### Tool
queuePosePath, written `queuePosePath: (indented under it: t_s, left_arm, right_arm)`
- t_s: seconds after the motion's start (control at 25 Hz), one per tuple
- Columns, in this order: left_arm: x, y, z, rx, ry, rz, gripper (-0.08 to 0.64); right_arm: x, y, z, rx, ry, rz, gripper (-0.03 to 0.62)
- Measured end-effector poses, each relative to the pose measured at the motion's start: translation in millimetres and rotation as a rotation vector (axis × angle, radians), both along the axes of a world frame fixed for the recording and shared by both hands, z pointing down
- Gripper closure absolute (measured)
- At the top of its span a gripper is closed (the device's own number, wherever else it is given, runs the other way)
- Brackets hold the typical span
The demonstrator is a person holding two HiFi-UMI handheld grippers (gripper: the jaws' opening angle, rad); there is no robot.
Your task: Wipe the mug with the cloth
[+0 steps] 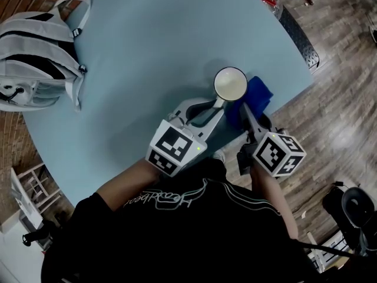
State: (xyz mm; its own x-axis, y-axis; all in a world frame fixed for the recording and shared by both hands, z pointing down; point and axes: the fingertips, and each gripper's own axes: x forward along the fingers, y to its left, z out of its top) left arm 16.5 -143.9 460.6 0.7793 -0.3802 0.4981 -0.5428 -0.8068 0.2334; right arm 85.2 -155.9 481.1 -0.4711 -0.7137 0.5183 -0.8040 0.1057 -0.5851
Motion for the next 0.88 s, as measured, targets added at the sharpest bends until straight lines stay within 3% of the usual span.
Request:
queuePosePath:
  t_s: [0.2,0.52,0.88]
  left_arm:
    - [-1,0,0,-0.002,-0.016,0.001,0.492]
    - [-8,-4,-2,0.043,-0.092,-0.022,0.492]
    - [-22,-9,-3,0.071,-0.095,-0.029,0.494]
  right_arm:
    - [5,3,-4,0.008,-0.033,-0.003,0.531]
    - [36,-10,-57,0.153,-0.151,-0.091,0.531]
    - [22,-29,-76,0.182,-0.283,-0.18,0.531]
